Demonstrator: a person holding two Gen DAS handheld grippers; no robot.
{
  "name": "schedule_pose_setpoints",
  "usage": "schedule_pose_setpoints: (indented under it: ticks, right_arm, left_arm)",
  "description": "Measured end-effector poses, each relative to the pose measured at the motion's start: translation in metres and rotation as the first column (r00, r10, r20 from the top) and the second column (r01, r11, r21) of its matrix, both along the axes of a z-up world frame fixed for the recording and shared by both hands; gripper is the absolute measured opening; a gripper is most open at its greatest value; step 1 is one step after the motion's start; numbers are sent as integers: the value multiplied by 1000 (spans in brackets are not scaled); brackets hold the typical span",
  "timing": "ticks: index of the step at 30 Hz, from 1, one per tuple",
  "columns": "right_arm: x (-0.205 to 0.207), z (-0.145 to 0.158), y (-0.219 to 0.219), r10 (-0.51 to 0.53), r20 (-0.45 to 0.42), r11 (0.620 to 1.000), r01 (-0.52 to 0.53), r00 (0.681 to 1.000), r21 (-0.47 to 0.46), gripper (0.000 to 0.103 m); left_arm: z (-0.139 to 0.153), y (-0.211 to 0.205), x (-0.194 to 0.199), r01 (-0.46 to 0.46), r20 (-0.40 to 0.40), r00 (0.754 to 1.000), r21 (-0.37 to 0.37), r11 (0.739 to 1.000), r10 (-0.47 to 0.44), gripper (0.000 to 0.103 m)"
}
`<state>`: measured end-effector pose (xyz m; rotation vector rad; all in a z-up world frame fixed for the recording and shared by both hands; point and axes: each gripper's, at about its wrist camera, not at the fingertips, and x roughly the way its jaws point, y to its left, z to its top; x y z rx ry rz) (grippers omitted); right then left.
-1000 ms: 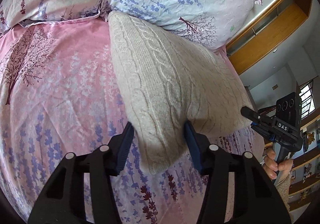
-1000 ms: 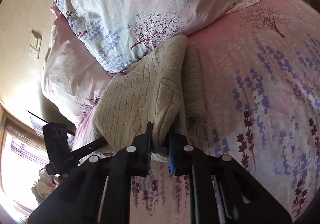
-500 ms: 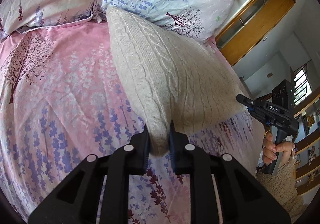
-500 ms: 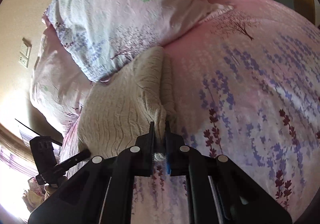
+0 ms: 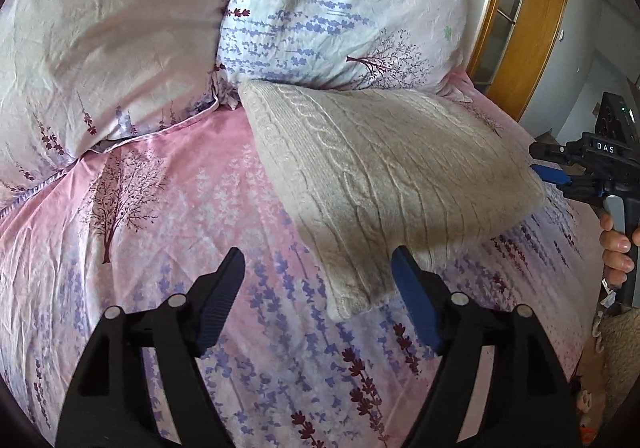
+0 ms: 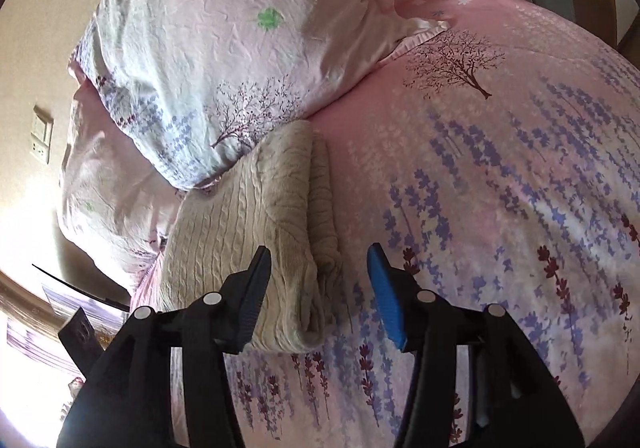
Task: Fold small clothes
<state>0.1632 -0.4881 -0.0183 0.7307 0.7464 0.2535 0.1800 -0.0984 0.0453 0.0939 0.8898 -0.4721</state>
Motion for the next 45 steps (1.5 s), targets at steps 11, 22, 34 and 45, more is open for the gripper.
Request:
schedule_pose_setpoints:
  ticks: [11, 22, 34, 45]
  right_arm:
    - [68, -31, -4, 56, -95, 988, -41, 994, 152, 62]
    - [83, -36, 15, 125, -97, 983, -111, 987, 146, 68]
    - [90, -43, 22, 131, -104, 987, -120, 986, 104, 68]
    - [92, -53, 41, 232, -97, 957, -209, 968, 201, 38]
  left_arm:
    - [-16, 11, 71, -158, -277, 957, -245, 957, 87, 89]
    - [-26, -3, 101, -225, -382, 920, -342, 912, 84, 89]
    - [-37, -26, 108, -202, -383, 922, -361, 910, 53, 88]
    - [-37, -21, 106, -222, -381, 922, -379, 899, 67, 71]
